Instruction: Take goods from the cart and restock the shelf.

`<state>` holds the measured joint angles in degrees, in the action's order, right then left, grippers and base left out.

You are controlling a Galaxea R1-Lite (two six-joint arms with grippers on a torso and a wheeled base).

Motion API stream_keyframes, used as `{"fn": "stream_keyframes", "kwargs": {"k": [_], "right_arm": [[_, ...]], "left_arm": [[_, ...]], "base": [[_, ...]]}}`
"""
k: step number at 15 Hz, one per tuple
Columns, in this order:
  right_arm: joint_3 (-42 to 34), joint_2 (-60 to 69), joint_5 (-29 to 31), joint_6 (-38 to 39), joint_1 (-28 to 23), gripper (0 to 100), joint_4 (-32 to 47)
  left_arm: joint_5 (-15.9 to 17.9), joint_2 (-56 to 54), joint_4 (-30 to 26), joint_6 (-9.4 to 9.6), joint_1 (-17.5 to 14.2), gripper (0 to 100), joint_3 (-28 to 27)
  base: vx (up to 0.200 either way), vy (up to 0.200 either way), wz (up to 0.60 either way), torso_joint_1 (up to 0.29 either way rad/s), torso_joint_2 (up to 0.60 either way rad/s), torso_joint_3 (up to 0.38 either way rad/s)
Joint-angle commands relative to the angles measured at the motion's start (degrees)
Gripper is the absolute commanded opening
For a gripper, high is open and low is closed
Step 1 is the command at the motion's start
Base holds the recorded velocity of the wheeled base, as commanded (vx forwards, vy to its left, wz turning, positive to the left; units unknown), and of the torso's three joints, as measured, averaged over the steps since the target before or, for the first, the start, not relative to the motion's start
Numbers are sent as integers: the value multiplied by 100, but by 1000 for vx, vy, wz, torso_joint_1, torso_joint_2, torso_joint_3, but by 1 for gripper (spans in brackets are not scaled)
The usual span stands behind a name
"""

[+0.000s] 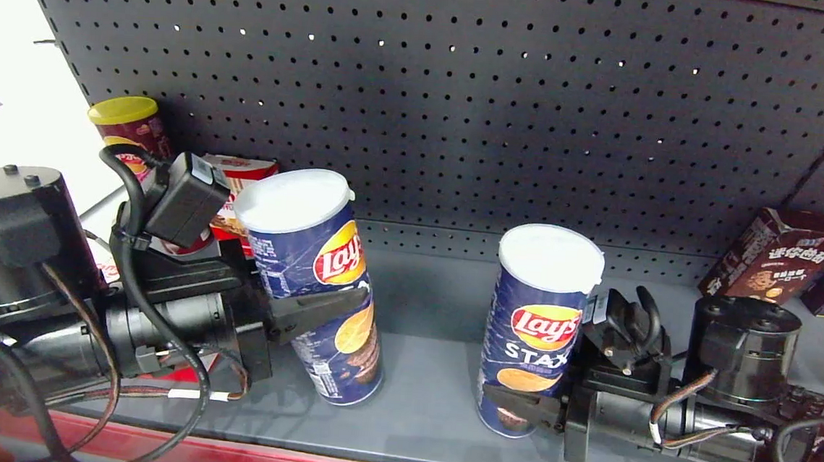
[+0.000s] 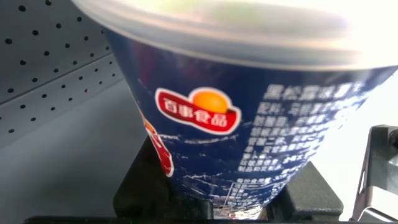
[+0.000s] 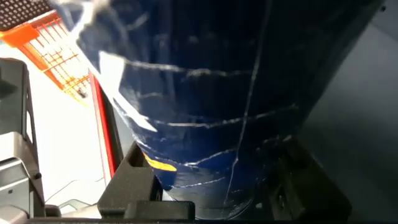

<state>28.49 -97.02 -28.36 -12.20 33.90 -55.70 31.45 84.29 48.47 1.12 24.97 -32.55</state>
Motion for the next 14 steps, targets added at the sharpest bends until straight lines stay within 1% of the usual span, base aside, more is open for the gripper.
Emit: {"fn": "stream_keyframes", "kwargs": {"k": [1,6,7,11,13,14], "right_arm": [[-107,-62,-3,-10,46,0,-2],[-379,-18,-3,-63,90,0,-2],[-379,-18,-3,-63,90,100,-2],[-493,149,164,-63,29,100,-2],[-740,404,172,-63,2,100,-2],[-889,571,164,-63,-103,100,-2]], "left_arm": [[1,9,5,2,-1,0,3],[1,9,5,2,-1,0,-6],[1,9,5,2,-1,0,-6],[1,9,5,2,-1,0,3],[10,9,5,-7,-1,0,-6],[10,9,5,2,8,0,-6]], "base": [[0,0,0,0,0,0],[0,0,0,0,0,0],[0,0,0,0,0,0],[0,0,0,0,0,0],[0,0,0,0,0,0],[0,0,0,0,0,0]]}}
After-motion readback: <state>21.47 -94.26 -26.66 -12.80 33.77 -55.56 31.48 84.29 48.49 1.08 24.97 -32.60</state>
